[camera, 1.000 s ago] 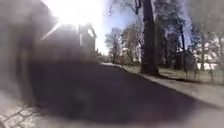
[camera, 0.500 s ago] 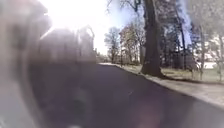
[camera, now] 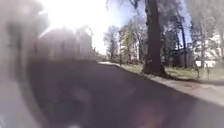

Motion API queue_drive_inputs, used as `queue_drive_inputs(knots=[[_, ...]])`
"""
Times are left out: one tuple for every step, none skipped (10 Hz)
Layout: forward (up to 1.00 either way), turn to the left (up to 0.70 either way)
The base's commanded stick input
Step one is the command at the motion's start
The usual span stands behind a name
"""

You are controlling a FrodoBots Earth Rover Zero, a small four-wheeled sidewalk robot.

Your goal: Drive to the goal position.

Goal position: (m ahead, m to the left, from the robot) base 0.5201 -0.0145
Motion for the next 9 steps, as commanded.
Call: queue_drive_inputs(knots=[[1.0,0.0],[1.0,0.0],[0.75,0.0],[0.4,0.0],[0.0,0.0],[0.0,0.0],[0.0,0.0],[0.0,0.0],[0.0,0.0]])
